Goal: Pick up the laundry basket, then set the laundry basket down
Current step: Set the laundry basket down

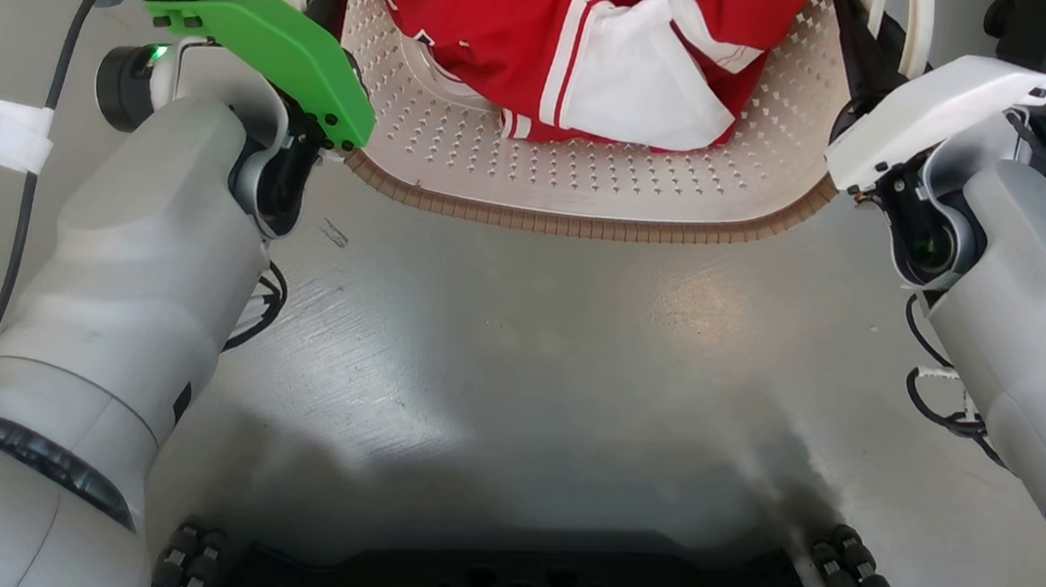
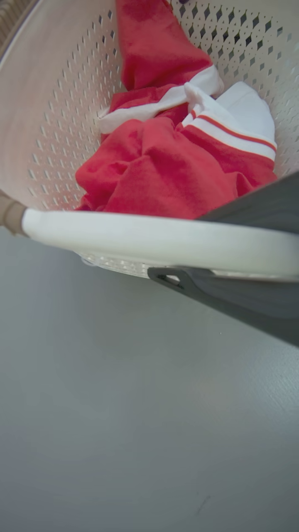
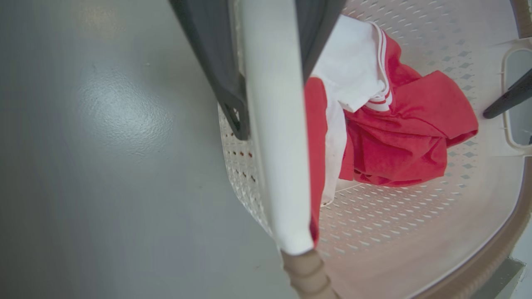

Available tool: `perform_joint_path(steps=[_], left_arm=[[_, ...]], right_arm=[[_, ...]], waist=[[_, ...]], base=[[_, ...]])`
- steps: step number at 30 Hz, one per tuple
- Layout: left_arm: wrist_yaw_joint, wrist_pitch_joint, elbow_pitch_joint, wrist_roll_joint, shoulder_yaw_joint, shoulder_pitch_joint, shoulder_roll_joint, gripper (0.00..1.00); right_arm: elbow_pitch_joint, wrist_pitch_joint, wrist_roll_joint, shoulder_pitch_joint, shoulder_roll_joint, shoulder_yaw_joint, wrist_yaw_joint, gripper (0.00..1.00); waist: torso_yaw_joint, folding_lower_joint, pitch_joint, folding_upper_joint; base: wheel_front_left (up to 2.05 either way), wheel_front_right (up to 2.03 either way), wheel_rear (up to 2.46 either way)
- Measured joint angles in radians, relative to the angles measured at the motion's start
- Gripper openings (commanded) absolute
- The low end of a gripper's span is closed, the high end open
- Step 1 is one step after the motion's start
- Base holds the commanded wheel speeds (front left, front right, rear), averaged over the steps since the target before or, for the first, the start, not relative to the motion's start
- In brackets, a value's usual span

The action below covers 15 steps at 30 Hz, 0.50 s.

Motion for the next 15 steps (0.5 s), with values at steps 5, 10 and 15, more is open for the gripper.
perform_joint_path(steps=[5,10,15], left_arm=[[0.001,-0.003,0.001,0.001,0.000,-0.009,0.000,0.00],[0.001,-0.003,0.002,0.002,0.000,-0.009,0.000,0.00],[0.001,-0.003,0.003,0.002,-0.002,-0.009,0.000,0.00]], right_arm=[[0.000,-0.004,0.004,-0.007,-0.002,0.006,0.000,0.00],[0.001,-0.007,0.009,-0.009,-0.002,0.011,0.000,0.00],[0.003,-0.012,0.011,-0.010,-0.002,0.019,0.000,0.00]], waist=[[0.003,0.0000,0.013,0.0000],[0.005,0.0000,0.017,0.0000],[0.004,0.0000,0.020,0.0000]], base=[[0.00,0.00,0.00],[0.00,0.00,0.00],[0.00,0.00,0.00]])
